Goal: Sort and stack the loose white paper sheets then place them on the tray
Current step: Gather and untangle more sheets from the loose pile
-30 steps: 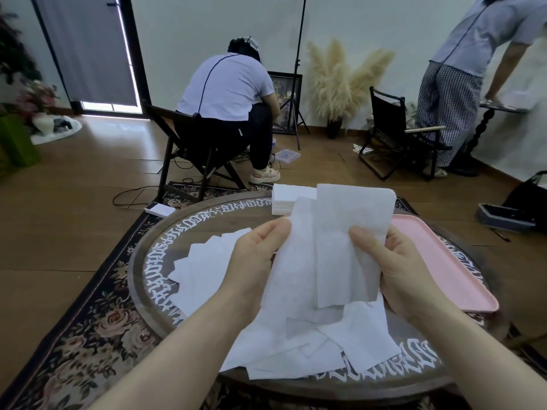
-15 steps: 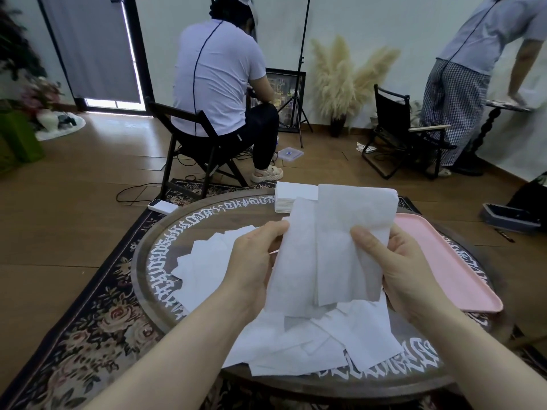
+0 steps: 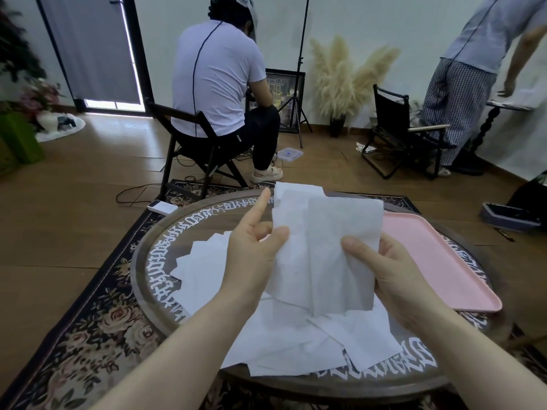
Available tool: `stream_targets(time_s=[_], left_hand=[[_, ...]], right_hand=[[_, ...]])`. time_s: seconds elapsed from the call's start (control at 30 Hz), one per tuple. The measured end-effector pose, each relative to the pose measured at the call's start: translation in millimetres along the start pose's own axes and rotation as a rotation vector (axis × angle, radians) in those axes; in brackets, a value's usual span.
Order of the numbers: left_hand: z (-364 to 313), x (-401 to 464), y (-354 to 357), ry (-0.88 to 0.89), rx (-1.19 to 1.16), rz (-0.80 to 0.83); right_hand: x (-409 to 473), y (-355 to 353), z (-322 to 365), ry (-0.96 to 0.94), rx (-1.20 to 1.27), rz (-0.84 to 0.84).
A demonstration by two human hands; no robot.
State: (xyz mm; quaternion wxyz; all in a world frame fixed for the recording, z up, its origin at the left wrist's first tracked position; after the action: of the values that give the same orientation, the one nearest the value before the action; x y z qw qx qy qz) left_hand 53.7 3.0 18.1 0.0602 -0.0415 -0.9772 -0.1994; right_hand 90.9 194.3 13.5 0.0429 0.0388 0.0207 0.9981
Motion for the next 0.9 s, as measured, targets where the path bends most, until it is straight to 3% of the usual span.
stream_targets(time_s=[0.17, 0.2, 0.3, 0.37, 0.5, 0.67, 0.9], left_hand=[[-22, -11, 2, 0.293, 0.53, -0.079], [-20, -9, 1, 0.249, 0.509, -0.066], [3, -13, 14, -0.168, 0.151, 0.137], [12, -17, 21, -0.302, 0.077, 0.215], [16, -12, 18, -0.316, 0.034, 0.184], [14, -15, 18, -0.279, 0.061, 0.182], [9, -9, 2, -0.244, 0.031, 0.029]], right_hand=[[1, -7, 12, -0.1, -0.097, -0.085], [0, -5, 12, -0.109, -0.106, -0.071], [-1, 0, 11, -0.087, -0.116, -0.02], [0, 5, 6, -0.009, -0.063, 0.038], [-2, 12, -1, 0.15, 0.095, 0.153], [-6, 19, -5, 0.201, 0.084, 0.244], [1, 4, -8, 0.18, 0.062, 0.046]])
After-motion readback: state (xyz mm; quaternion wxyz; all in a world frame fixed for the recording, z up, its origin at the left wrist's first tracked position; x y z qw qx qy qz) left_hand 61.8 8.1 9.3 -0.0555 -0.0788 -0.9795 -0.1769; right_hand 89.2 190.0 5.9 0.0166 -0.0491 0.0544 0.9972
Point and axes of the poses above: each hand's wrist, its own x-axis towards the middle knuckle, its own y-axis out of the palm, z = x × y, the point moved 7 cm from there along x, towards the middle knuckle, and after that the axes turned 7 degrees about -x, right-handed, at the moved point
